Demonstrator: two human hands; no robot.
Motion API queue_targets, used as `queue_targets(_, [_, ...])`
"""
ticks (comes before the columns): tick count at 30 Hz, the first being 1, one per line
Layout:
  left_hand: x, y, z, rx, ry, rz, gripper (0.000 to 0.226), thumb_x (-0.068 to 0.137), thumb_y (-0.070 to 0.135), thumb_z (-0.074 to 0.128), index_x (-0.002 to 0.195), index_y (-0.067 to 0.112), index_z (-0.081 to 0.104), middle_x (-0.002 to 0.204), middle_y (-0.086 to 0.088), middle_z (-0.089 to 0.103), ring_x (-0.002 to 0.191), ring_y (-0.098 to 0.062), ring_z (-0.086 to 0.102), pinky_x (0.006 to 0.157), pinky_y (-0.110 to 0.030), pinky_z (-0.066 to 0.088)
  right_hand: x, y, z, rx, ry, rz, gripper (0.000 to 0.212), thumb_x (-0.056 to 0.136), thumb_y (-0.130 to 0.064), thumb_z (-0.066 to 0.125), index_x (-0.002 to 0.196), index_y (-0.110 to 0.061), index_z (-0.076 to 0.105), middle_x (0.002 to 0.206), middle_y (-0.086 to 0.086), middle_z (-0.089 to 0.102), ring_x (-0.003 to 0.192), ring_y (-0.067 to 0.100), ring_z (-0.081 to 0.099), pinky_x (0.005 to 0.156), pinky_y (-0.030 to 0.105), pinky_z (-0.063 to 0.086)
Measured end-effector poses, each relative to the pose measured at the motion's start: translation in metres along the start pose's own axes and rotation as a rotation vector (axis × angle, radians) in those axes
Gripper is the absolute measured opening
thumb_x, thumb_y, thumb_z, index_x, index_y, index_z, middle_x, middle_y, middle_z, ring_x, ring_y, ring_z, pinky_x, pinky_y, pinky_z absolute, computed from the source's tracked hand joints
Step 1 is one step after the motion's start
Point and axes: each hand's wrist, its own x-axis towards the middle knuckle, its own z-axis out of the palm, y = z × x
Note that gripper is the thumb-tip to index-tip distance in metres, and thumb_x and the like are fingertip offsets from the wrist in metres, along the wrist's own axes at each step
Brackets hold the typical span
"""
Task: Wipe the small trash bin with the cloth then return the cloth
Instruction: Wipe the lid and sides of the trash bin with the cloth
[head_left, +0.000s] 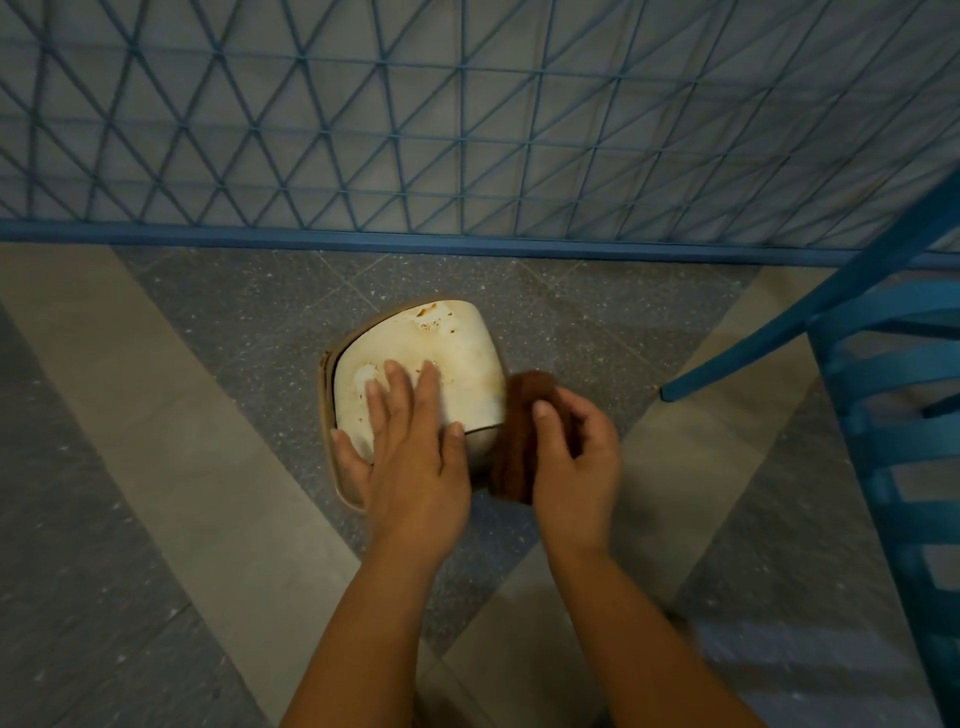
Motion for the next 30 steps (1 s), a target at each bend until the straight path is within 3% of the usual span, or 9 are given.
queue_targets(2, [-0.001,0.000,0.002,0.004,-0.024,0.039,0.057,0.101,0.036,0.026,0.150,0.040,-0.003,0.157,0.014,-0.018,0.143,-0.005,-0.021,0.107,-0.040,-0.027,-0.008,-0.010,0.007,-0.127,-0.203,-0.224,0.024,0.090,-0.028,0.060,0.111,-0.039,0.061,0.121,-0.015,0.058,0.114,-0.005,0.051,0.100,0.012,0.039])
queue_targets(4, [0.000,-0.004,0.002,0.022,-0.031,0.032,0.057,0.101,0.038,0.025,0.150,0.040,-0.004,0.157,0.014,-0.019,0.143,-0.004,-0.020,0.105,-0.037,-0.028,-0.004,-0.010,0.017,-0.175,-0.276,-0.277,0.029,0.090,-0.026,0.060,0.116,-0.038,0.059,0.124,-0.016,0.056,0.118,-0.004,0.049,0.103,0.010,0.035])
queue_targets(7, [0.003,-0.006,0.003,0.056,-0.045,0.012,0.059,0.101,0.040,0.026,0.149,0.041,-0.009,0.156,0.015,-0.021,0.143,-0.005,-0.021,0.108,-0.042,-0.024,0.017,-0.009,0.029,-0.035,-0.202,-0.020,0.026,0.091,-0.020,0.059,0.114,-0.030,0.066,0.117,-0.006,0.067,0.109,0.005,0.059,0.100,0.024,0.046])
queue_targets(11, [0.002,-0.003,0.002,0.035,-0.058,0.000,0.059,0.101,0.038,0.026,0.149,0.041,-0.008,0.157,0.015,-0.020,0.144,-0.005,-0.020,0.110,-0.046,-0.022,0.038,0.000,0.029,-0.019,-0.191,0.264,0.017,0.093,-0.027,0.058,0.098,-0.023,0.073,0.092,-0.002,0.073,0.087,0.012,0.068,0.081,0.035,0.057])
queue_targets(14, [0.002,-0.004,0.000,-0.007,-0.069,0.007,0.060,0.100,0.038,0.028,0.149,0.043,-0.006,0.157,0.017,-0.017,0.144,-0.004,-0.018,0.110,-0.049,-0.022,0.043,0.018,0.024,-0.107,-0.205,0.346,0.014,0.091,-0.031,0.059,0.096,-0.022,0.069,0.096,0.005,0.073,0.089,0.018,0.068,0.083,0.039,0.056])
queue_targets(18, [0.002,-0.004,-0.006,-0.065,-0.085,-0.001,0.058,0.098,0.043,0.029,0.149,0.045,0.001,0.157,0.019,-0.012,0.143,0.000,-0.015,0.110,-0.045,-0.026,0.028,0.029,0.012,0.062,-0.274,0.498,0.023,0.090,-0.038,0.061,0.100,-0.020,0.071,0.095,0.004,0.075,0.093,0.021,0.070,0.085,0.039,0.056])
queue_targets(22, [0.002,-0.003,-0.009,-0.072,-0.076,0.022,0.059,0.094,0.052,0.037,0.148,0.044,0.013,0.159,0.018,-0.004,0.145,-0.002,-0.011,0.109,-0.046,-0.025,0.004,0.037,-0.004,0.063,-0.296,0.520,0.016,0.092,-0.018,0.058,0.100,-0.017,0.071,0.099,0.006,0.074,0.095,0.021,0.069,0.090,0.041,0.054])
queue_targets(26, [0.000,-0.003,-0.008,0.022,-0.083,0.064,0.064,0.094,0.050,0.040,0.148,0.044,0.007,0.160,0.013,-0.007,0.146,-0.008,-0.012,0.109,-0.051,-0.024,-0.019,0.042,-0.012,0.169,-0.214,0.587,0.018,0.090,0.000,0.056,0.099,-0.009,0.069,0.101,0.015,0.072,0.093,0.025,0.068,0.089,0.040,0.054])
queue_targets(30, [0.001,-0.001,-0.006,0.158,-0.077,0.129,0.061,0.096,0.047,0.032,0.149,0.044,0.000,0.158,0.008,-0.019,0.144,-0.013,-0.023,0.107,-0.052,-0.025,-0.030,0.053,-0.022,0.247,-0.044,0.654,0.024,0.090,0.001,0.055,0.108,-0.009,0.068,0.104,0.015,0.070,0.094,0.027,0.067,0.090,0.042,0.053])
